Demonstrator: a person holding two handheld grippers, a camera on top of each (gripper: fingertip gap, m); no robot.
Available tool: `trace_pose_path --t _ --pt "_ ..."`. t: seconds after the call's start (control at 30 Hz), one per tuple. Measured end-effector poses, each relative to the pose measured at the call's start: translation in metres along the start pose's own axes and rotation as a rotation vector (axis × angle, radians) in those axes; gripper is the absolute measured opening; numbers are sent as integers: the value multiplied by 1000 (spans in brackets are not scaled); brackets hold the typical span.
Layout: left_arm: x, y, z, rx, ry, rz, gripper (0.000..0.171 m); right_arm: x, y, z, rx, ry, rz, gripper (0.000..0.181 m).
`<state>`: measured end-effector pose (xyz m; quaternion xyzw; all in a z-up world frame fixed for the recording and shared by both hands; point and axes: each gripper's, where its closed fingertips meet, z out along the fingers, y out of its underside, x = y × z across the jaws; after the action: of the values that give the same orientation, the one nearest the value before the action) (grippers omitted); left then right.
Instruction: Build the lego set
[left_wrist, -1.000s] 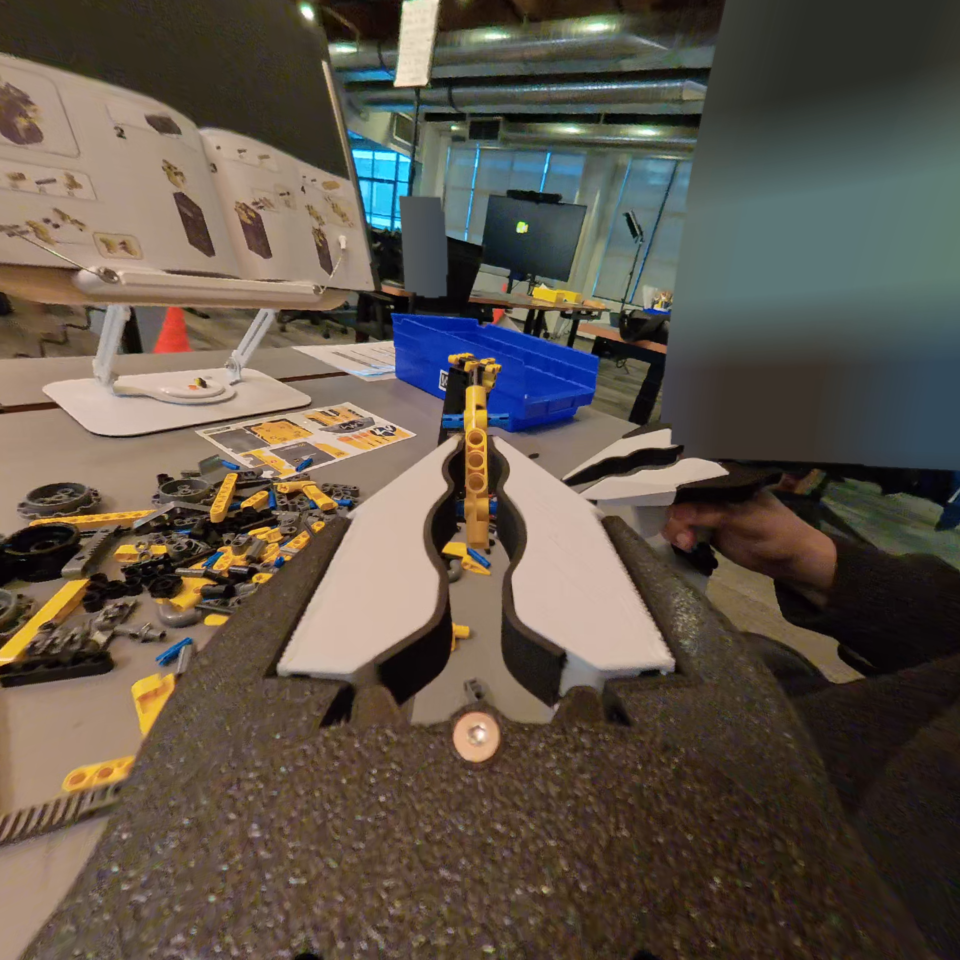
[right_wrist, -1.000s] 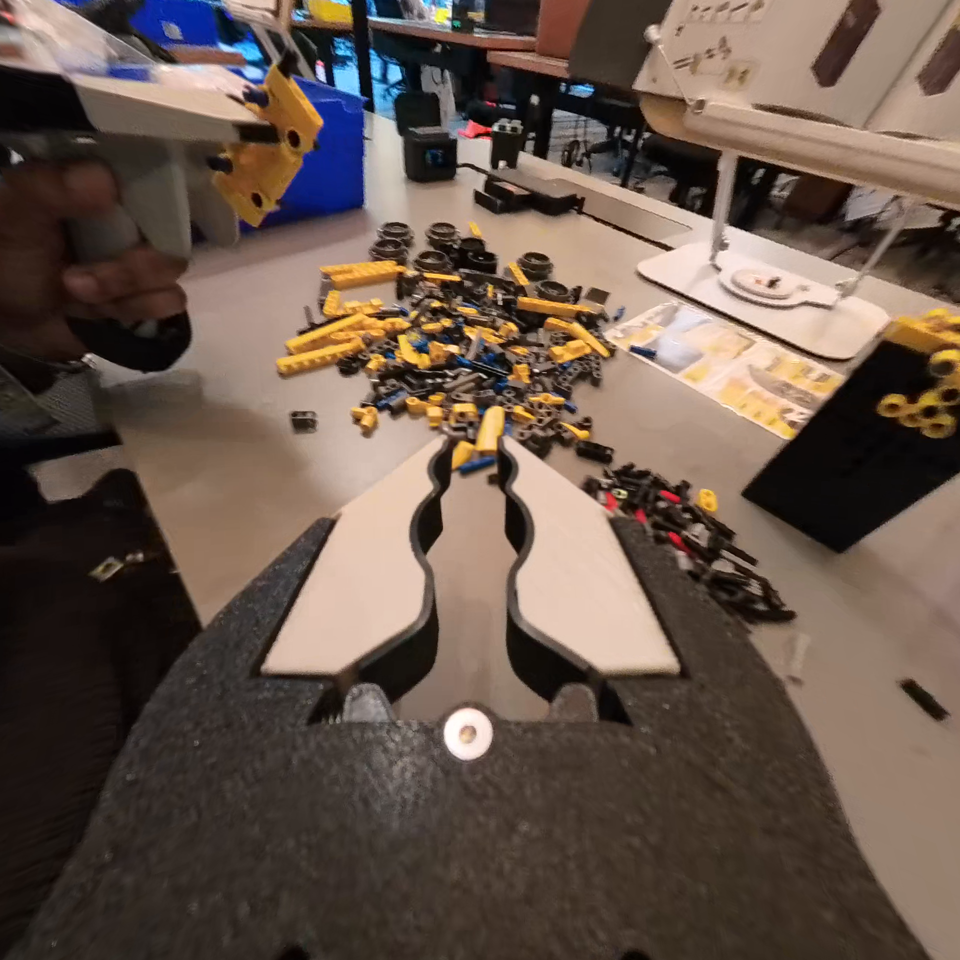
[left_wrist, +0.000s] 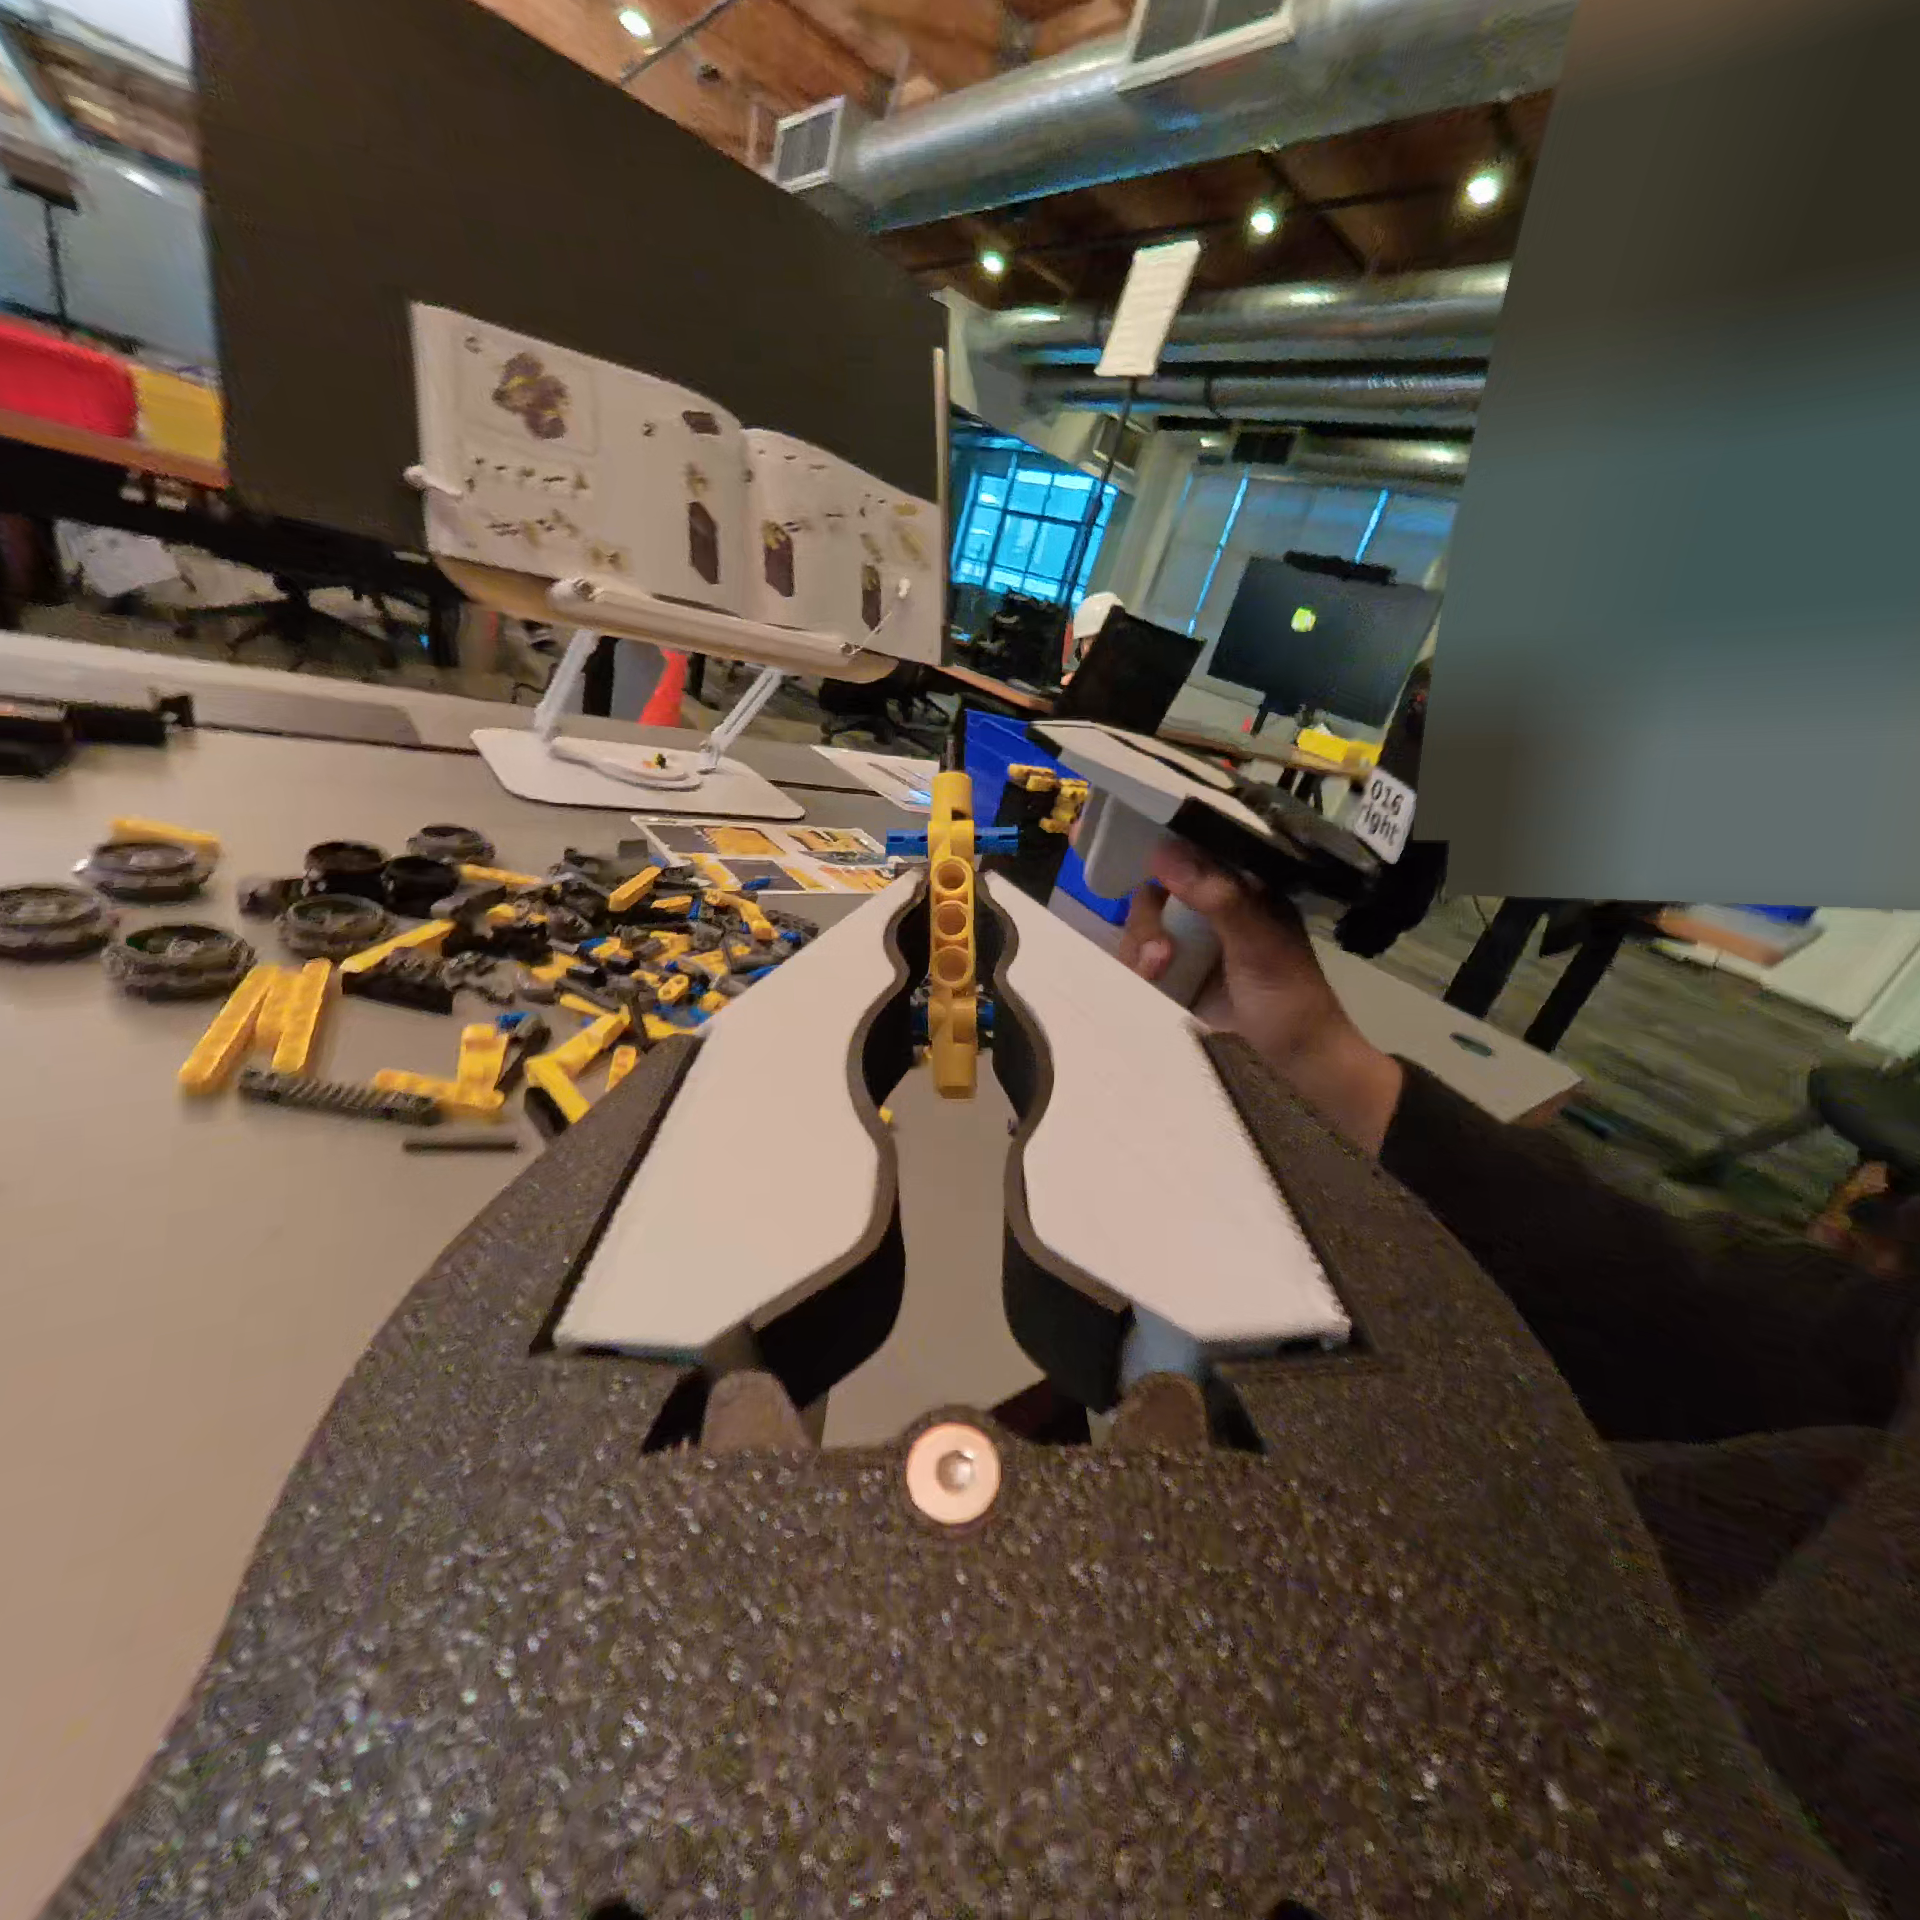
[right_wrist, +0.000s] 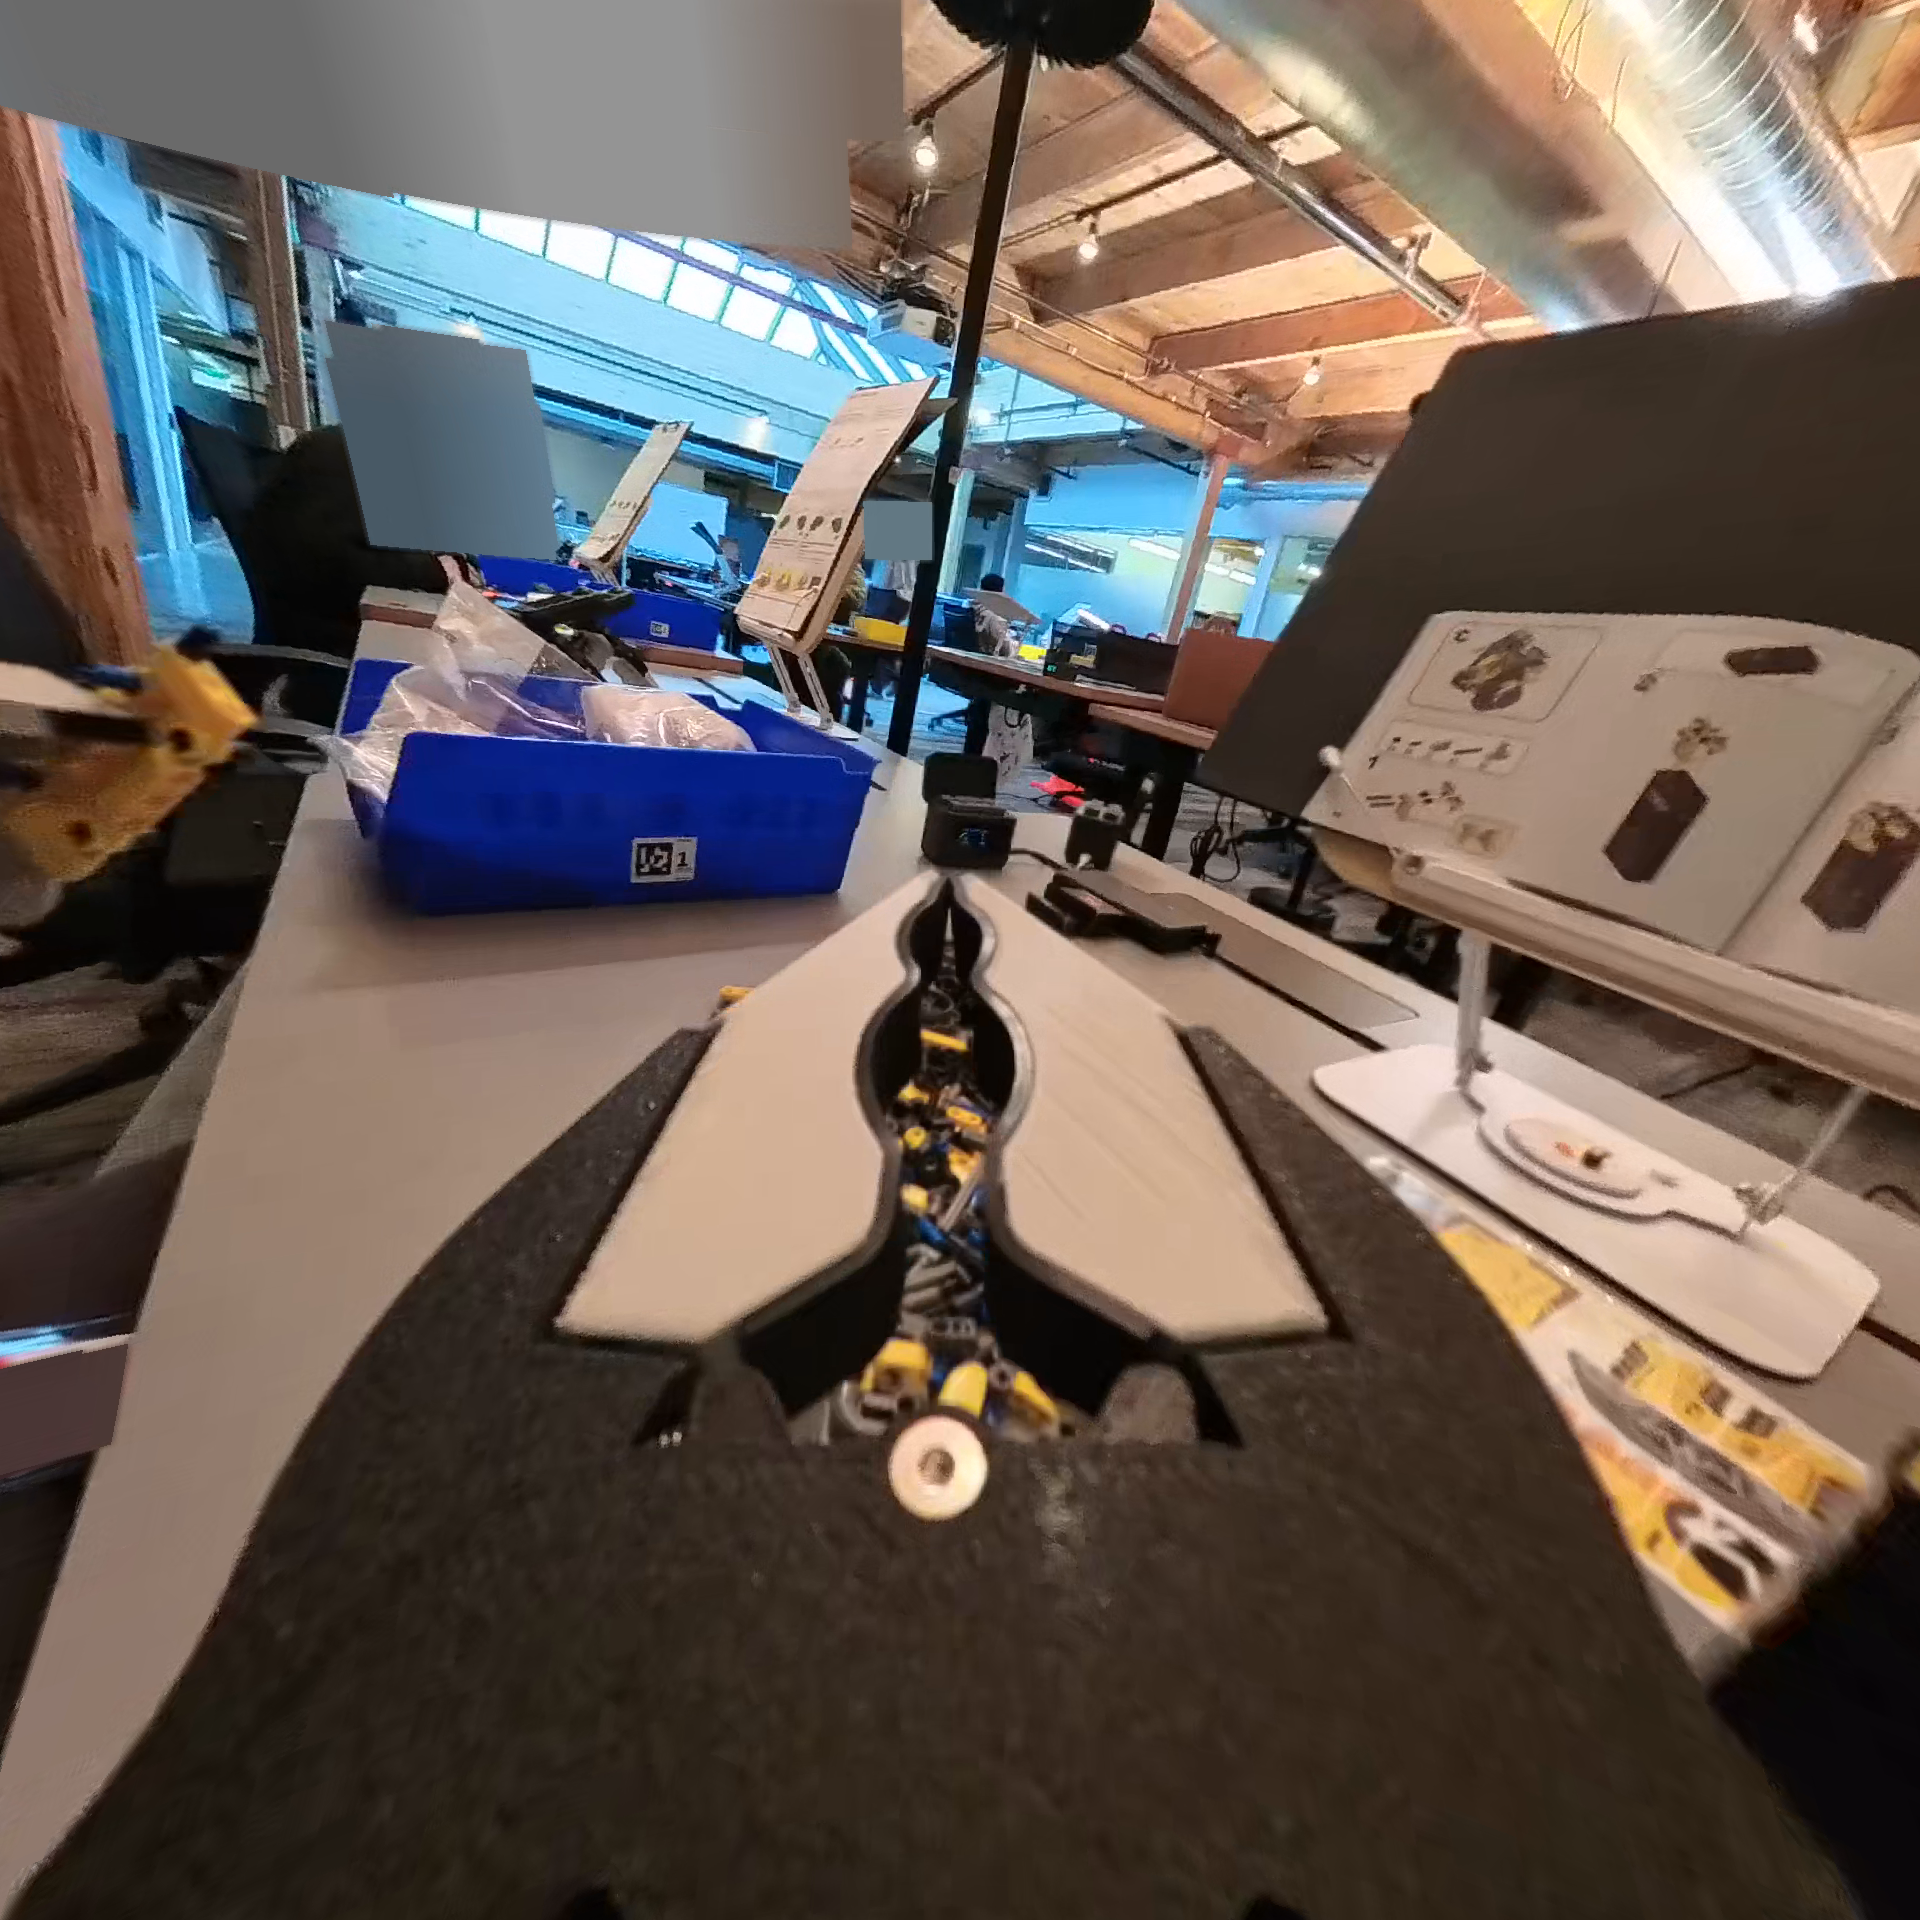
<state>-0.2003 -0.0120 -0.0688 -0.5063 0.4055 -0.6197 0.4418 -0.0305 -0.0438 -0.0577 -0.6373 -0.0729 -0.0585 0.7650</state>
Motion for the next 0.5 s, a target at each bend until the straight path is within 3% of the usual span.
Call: trace_pose_path --t 0.2,0.33,0.5 --pt "21 15 48 -56 116 36 6 53 -18 -75 -33 107 17 0" --pt "39 20 90 -102 188 9 6 96 -2 -137 -49 254 170 0" --pt "66 30 141 -179 207 88 7 120 6 -182 96 326 379 0"
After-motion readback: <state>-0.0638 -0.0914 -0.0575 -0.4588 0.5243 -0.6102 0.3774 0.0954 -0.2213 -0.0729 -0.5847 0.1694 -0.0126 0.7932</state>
